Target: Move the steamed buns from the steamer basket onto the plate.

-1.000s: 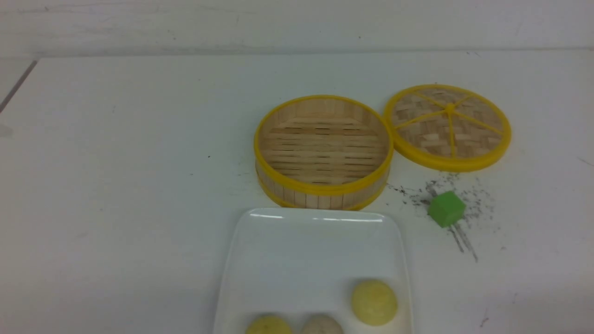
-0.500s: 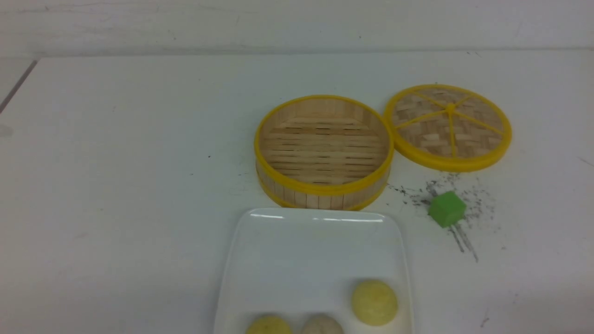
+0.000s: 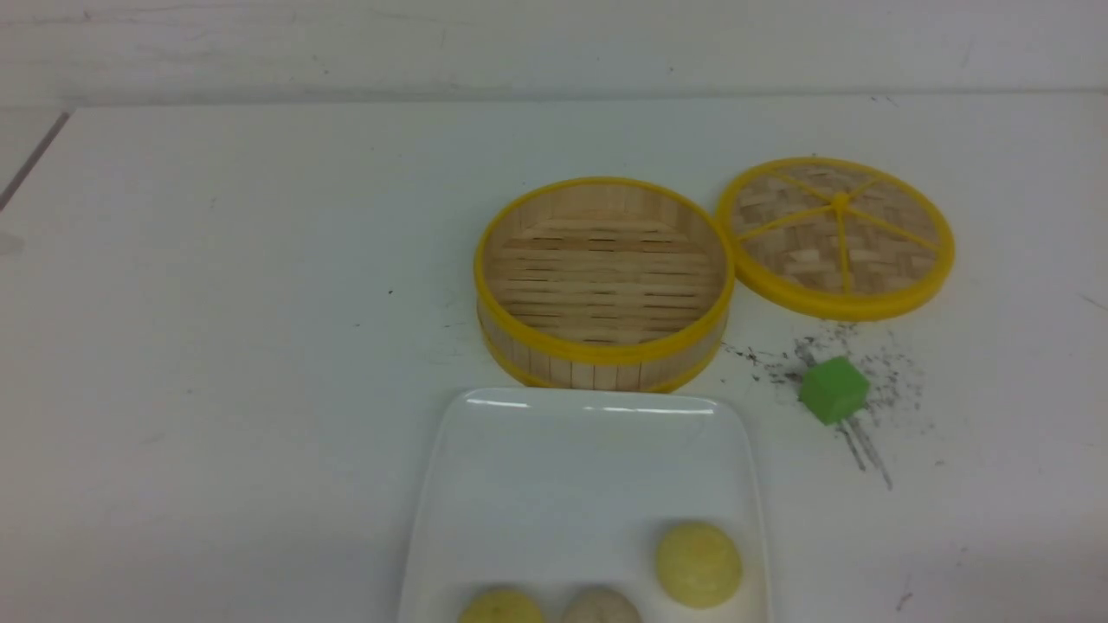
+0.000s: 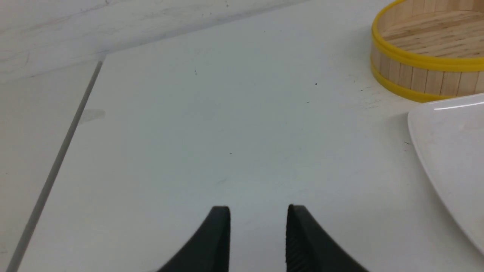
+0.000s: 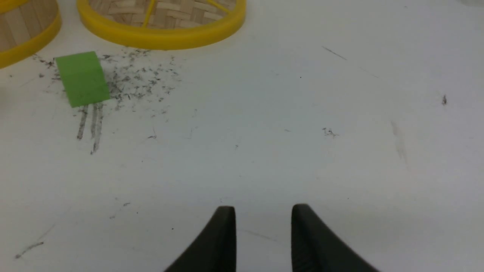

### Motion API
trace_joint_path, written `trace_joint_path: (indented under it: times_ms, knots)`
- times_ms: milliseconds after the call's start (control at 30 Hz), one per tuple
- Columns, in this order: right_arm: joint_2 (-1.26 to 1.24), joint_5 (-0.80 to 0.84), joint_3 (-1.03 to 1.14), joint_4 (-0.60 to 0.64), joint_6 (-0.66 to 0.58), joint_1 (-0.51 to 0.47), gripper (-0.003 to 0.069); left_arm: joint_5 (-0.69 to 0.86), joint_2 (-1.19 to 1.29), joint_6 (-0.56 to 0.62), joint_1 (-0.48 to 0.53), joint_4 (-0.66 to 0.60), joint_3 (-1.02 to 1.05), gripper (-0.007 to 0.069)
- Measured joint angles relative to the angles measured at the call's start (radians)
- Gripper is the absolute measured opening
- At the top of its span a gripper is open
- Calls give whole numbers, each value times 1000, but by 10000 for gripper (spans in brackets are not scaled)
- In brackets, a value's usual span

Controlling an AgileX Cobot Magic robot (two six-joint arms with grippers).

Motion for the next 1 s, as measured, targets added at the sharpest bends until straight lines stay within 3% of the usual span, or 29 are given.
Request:
trace_joint_path:
  times_ms: [400, 500, 700, 1000]
  knots:
    - [0, 0, 0, 0, 0, 0, 239, -4, 0, -8, 0, 200, 0, 240]
    - [0, 0, 0, 0, 0, 0, 239, -48, 0, -69, 0, 166, 5, 240]
    - [0, 0, 0, 0, 0, 0, 239, -318, 0, -205, 50, 42, 176, 240]
    - [0, 0, 0, 0, 0, -1, 239, -425, 6, -189, 191, -78, 430, 240]
